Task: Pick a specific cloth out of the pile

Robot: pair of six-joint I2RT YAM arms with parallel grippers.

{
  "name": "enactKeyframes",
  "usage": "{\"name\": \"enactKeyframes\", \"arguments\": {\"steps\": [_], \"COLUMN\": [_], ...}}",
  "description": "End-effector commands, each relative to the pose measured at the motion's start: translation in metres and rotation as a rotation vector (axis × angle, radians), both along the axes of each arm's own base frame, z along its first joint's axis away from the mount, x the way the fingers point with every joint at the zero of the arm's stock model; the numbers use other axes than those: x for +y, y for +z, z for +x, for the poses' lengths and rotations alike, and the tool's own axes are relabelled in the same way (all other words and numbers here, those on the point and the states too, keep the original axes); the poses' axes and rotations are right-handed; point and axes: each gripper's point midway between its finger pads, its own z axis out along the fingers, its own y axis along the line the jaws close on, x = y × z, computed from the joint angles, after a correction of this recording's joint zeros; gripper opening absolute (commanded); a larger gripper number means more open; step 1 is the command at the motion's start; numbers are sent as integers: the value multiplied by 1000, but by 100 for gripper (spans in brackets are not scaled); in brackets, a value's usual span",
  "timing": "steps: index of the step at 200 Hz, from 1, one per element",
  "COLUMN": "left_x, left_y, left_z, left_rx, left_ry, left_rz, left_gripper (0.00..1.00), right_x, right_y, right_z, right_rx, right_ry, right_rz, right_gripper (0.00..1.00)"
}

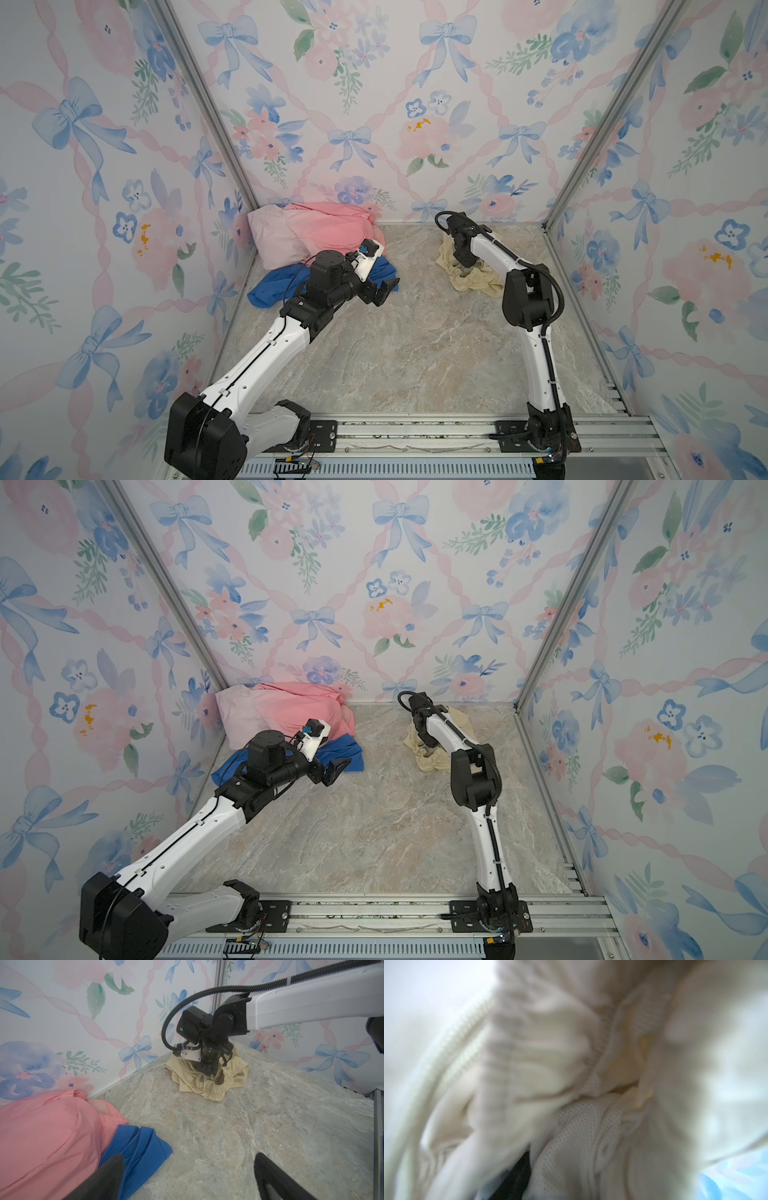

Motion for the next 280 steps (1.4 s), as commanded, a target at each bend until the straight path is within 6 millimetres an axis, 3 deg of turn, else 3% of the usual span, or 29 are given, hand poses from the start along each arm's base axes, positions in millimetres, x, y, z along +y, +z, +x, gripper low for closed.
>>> {"name": "enactKeyframes", "arguments": {"steps": [1,24,84,115,119,124,139,144,182,208,223,238,266,273,280], "left_x": [-4,-4,-3,-2,-2,-1,2,4,34,70,93,127,183,197,196], "left_y": [2,1,4,5,5,5,3,2,-11,-28,-44,-74,-120,-118,-121], "left_z": [-4,-4,-5,-4,-4,-4,0,2,28,44,38,26,3,3,7], "left_rx": [-6,-5,-12,-15,-14,-14,-11,-8,35,107,164,140,-103,-107,-91], "left_ry": [-30,-30,-30,-26,-24,-23,2,18,211,464,622,799,991,1051,1012], "left_rz": [4,4,1,-1,0,0,7,10,25,27,-42,-44,103,106,131], "left_gripper": [98,98,98,98,98,98,98,98,98,98,98,98,98,98,98], "right_x": [13,18,41,27,23,19,6,4,-34,-52,-67,-79,-89,-89,-87], "right_y": [50,68,102,129,133,135,137,145,121,96,84,72,52,47,41], "right_z": [3,-3,-37,-58,-61,-66,-86,-95,-156,-196,-217,-233,-243,-243,-242], "right_rx": [-114,-126,-146,-222,-237,-251,-289,-322,-499,-638,-707,-732,-771,-762,-743], "right_ry": [-3,5,12,-70,-86,-106,-149,-143,-210,-201,-228,-247,-215,-217,-216], "right_rz": [154,196,479,715,754,804,925,948,893,903,867,811,720,727,742], "right_gripper": [64,73,82,87,89,100,97,97,97,97,97,97,97,97,97]}}
